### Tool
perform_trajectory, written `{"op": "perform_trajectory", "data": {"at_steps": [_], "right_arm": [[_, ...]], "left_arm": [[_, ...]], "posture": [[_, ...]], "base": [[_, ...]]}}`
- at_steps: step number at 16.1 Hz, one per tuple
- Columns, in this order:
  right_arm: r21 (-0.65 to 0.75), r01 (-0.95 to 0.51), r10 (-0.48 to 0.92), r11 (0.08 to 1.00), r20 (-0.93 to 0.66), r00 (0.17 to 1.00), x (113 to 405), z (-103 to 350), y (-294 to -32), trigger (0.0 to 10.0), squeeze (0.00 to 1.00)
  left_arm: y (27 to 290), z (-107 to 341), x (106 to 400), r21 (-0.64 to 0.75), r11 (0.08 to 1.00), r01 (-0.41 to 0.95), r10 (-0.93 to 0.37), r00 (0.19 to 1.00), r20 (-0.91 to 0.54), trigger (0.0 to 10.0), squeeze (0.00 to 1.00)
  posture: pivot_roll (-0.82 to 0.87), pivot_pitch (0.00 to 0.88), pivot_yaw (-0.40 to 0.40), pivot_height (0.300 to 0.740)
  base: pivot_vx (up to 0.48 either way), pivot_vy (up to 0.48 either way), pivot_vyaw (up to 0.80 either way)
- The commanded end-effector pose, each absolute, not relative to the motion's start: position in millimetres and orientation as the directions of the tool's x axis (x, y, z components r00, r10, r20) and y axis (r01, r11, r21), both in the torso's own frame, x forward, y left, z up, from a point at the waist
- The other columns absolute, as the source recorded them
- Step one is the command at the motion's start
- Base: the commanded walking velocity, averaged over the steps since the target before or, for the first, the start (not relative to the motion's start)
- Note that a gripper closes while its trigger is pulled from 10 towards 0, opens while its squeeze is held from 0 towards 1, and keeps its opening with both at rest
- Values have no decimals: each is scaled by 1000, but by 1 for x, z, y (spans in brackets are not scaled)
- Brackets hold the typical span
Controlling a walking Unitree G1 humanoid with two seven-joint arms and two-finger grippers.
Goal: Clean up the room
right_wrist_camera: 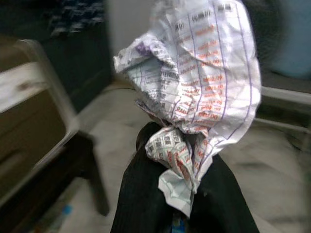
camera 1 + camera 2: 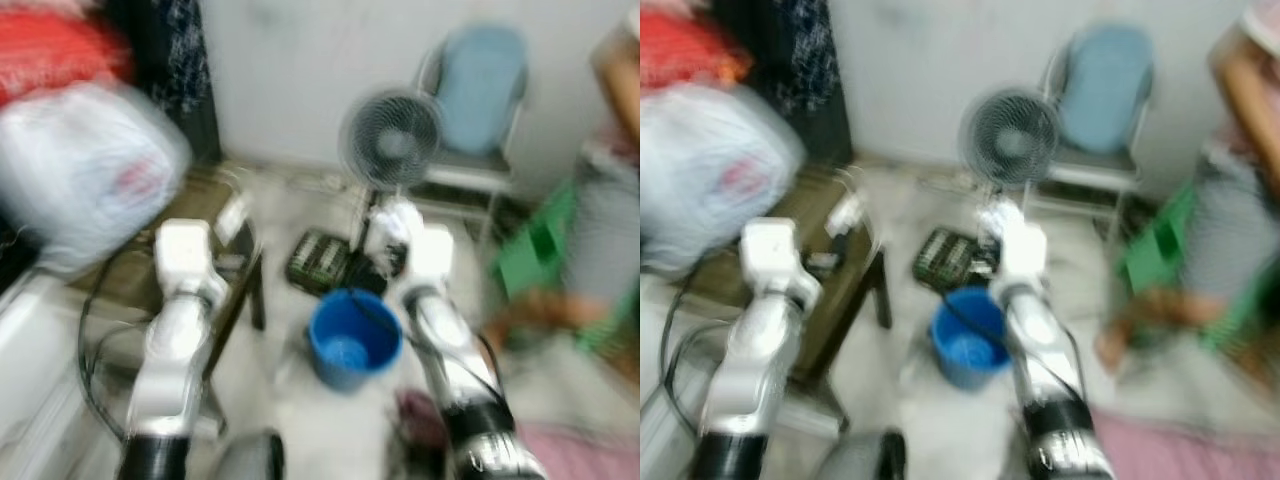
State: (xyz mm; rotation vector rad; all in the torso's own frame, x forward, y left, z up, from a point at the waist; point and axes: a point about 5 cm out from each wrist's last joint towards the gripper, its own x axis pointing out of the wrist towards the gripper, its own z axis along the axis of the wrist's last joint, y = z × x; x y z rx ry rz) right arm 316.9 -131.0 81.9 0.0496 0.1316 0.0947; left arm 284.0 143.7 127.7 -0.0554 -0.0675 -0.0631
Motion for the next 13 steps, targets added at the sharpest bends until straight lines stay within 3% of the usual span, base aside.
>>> {"op": "perform_trajectory", "data": {"at_steps": [1, 13], "right_arm": [[74, -114, 124, 991, -134, 983, 316, 80, -121, 10000, 0], [84, -124, 135, 989, -141, 981, 316, 78, -120, 10000, 0]], "left_arm": [[152, 111, 279, -52, 998, 39, -39, 999, -6, 10000, 0], [147, 114, 277, -61, 990, 125, -124, 992, 26, 10000, 0]], "posture": [[19, 0, -26, 740], [15, 0, -27, 740]], "base": [[0, 0, 0], [0, 0, 0]]}}
